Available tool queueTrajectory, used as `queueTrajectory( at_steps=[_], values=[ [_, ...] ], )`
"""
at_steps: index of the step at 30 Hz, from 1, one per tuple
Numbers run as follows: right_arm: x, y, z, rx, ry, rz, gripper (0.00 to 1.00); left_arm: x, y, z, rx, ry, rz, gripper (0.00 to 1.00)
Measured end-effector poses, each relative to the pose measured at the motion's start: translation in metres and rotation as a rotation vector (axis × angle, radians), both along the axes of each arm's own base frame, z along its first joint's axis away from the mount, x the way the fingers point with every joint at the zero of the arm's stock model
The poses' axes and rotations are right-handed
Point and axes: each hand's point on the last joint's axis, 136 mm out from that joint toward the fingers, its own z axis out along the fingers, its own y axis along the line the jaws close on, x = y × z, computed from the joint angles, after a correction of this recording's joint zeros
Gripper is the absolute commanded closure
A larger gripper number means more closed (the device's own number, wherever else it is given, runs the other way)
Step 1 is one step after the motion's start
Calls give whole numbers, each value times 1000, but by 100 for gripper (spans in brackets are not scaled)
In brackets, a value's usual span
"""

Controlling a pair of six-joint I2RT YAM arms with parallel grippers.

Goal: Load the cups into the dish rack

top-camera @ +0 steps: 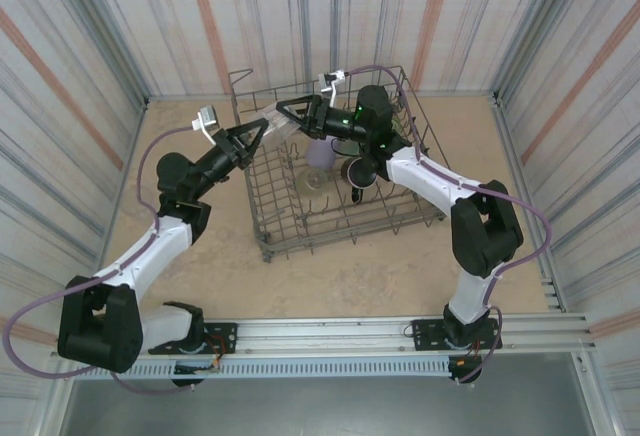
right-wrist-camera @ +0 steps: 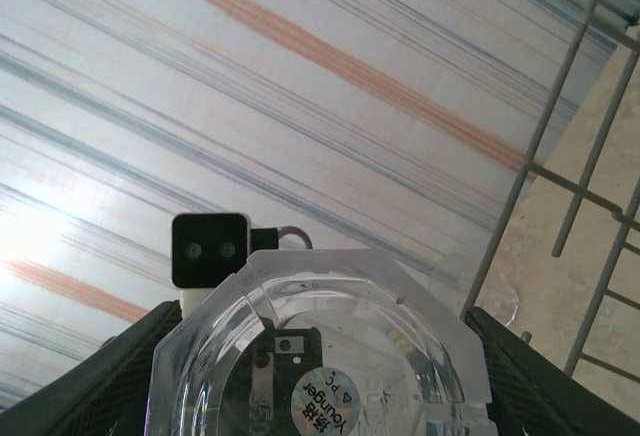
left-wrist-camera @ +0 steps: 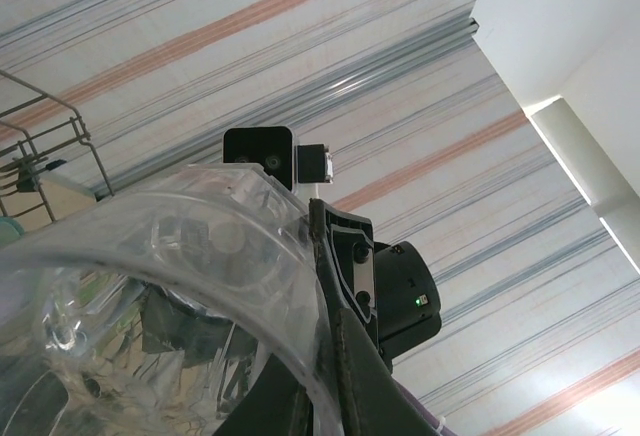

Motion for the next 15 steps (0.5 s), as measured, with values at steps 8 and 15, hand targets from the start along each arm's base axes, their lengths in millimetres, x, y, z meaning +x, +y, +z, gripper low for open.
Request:
queueTrajectory(
  at_steps=[8,15],
  values=[
    [-2,2,-11,-21,22,3,60,4,0,-6,13,9,11,55],
    [-7,1,-20,-78,13,2,62,-2,3,-9,70,20,42,24]
  ],
)
